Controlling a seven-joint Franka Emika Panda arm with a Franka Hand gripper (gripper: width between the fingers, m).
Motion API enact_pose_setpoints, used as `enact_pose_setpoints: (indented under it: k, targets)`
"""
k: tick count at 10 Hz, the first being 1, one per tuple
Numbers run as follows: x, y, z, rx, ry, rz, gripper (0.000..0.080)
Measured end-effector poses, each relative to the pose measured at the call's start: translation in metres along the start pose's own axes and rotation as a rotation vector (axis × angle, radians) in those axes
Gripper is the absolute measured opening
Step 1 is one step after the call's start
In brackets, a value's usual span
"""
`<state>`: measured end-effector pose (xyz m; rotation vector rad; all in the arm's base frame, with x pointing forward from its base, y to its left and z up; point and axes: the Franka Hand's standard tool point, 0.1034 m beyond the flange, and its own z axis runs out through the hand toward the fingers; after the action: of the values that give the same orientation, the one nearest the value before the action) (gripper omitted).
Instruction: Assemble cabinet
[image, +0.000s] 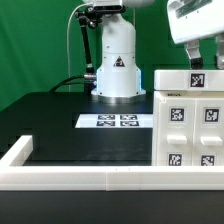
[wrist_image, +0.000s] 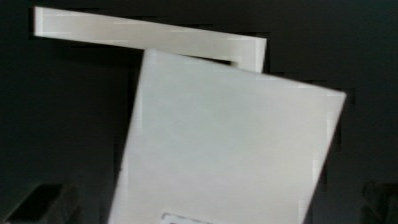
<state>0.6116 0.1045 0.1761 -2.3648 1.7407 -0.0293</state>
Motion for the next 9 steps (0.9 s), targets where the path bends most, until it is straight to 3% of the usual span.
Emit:
enact_pose_setpoints:
  k: [9]
  targets:
    - [-0.0062, -0.0032, -0.0007, -0.005, 0.009, -0.7, 0.0796]
